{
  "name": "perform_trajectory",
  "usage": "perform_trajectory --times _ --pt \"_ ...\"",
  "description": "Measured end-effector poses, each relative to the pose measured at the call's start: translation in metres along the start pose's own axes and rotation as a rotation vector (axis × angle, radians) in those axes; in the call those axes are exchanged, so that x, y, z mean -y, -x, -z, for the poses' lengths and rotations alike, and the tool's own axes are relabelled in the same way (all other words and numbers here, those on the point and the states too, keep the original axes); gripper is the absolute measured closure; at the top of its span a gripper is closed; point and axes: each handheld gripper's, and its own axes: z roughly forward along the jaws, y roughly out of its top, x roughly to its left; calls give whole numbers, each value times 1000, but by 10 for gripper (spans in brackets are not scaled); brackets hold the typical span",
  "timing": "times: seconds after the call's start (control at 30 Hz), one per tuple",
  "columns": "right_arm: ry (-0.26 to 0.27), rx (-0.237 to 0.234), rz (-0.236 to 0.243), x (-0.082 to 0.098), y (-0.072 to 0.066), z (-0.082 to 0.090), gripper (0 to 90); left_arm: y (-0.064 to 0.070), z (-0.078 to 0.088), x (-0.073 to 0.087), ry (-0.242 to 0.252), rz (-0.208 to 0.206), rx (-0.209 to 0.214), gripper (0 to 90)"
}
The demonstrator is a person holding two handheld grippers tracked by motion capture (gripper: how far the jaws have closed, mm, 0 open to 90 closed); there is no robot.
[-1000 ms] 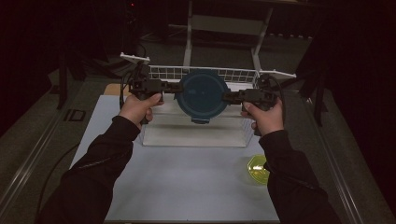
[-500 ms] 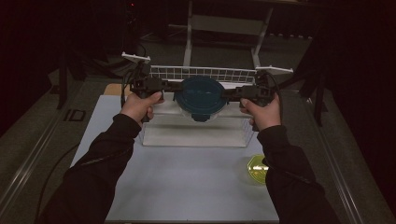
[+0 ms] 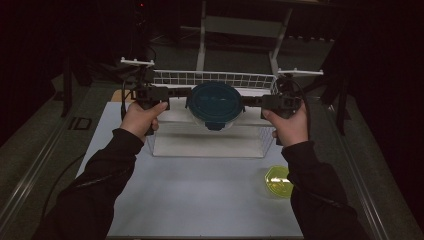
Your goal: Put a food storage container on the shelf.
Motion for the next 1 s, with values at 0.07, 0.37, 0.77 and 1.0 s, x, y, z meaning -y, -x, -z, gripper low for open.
perform_trajectory --times 0.07,0.37,0.77,1.0 --pt "2 -4 20 5 -4 3 527 3 5 4 18 -22 2 404" --pt "10 -88 91 38 -30 13 578 15 23 28 41 -166 61 262" --pt "-65 -123 144 71 -48 -8 806 20 32 73 45 -229 13 0" --pt "-70 -114 136 74 -51 -27 898 22 38 106 63 -301 -57 0"
